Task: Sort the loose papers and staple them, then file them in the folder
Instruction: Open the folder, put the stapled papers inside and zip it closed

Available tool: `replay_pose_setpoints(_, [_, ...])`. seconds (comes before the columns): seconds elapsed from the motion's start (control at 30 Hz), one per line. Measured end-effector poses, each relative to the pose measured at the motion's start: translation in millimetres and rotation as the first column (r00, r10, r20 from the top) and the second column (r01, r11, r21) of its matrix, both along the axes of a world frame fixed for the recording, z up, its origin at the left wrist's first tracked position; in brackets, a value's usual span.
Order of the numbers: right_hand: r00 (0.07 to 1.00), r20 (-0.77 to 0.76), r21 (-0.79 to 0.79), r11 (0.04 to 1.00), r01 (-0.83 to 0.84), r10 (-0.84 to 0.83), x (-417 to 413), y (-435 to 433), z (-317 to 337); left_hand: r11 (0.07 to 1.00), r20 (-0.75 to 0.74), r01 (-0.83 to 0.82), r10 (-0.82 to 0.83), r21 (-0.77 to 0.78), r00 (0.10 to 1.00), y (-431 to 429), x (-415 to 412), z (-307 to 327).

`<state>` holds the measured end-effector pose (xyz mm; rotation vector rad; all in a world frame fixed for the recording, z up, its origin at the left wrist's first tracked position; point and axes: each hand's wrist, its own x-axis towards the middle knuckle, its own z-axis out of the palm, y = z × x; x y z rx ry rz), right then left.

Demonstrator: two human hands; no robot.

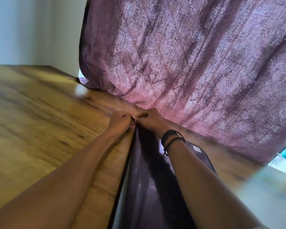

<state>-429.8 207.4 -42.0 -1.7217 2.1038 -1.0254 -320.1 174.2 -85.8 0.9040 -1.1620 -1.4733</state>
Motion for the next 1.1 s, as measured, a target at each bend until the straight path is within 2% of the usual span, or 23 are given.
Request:
replay_pose_setpoints(0.1, [0.999, 0.044, -0.015, 1.000, 0.025, -0.024, 0.6, -4.9, -1.0, 0.993, -0.111, 0.025, -0.012, 0.115, 0.994, 2.5, -0.4, 4.6])
replay_pose_setpoints(0.17, [0.999, 0.044, -0.023, 0.999, 0.023, -0.022, -0.3, -5.9, -1.7, 0.989, -0.127, 0.020, -0.001, 0.149, 0.992, 0.4, -0.7, 5.2])
replay_pose_setpoints(0.23, [0.997, 0.066, -0.028, 0.999, 0.040, -0.038, -2.6, -6.8, -5.6, 0.990, -0.116, -0.010, 0.027, 0.137, 0.993, -0.1, -0.6, 4.6])
replay_pose_setpoints(0.37, [0.969, 0.225, 0.001, 0.994, 0.106, -0.103, -9.8, -5.5, -11.8, 0.993, -0.088, -0.070, 0.079, 0.096, 0.993, -0.3, -3.1, 2.3])
replay_pose_setpoints(0.43, [0.963, 0.236, 0.009, 0.991, 0.131, -0.129, -11.8, -4.1, -9.5, 0.992, -0.075, -0.093, 0.099, 0.081, 0.992, -1.5, -3.4, 0.0])
replay_pose_setpoints(0.6, [0.988, 0.093, 0.023, 0.992, 0.125, -0.127, -7.1, -3.8, -10.7, 0.990, -0.048, -0.129, 0.132, 0.053, 0.990, -3.5, -0.8, -4.2])
replay_pose_setpoints(0.77, [0.989, 0.068, 0.037, 0.991, 0.131, -0.133, -6.8, -6.8, -16.4, 0.988, -0.028, -0.148, 0.150, 0.048, 0.988, -4.9, -0.5, -7.9])
replay_pose_setpoints(0.97, [0.989, 0.011, 0.043, 0.989, 0.144, -0.145, -4.7, -7.8, -18.0, 0.968, 0.028, -0.251, 0.251, 0.001, 0.968, -4.1, 2.6, -8.2])
replay_pose_setpoints(1.1, [0.978, -0.100, 0.135, 0.971, 0.196, -0.184, -13.4, -5.1, -15.7, 0.958, 0.050, -0.286, 0.286, 0.006, 0.957, -3.9, 5.9, -8.2])
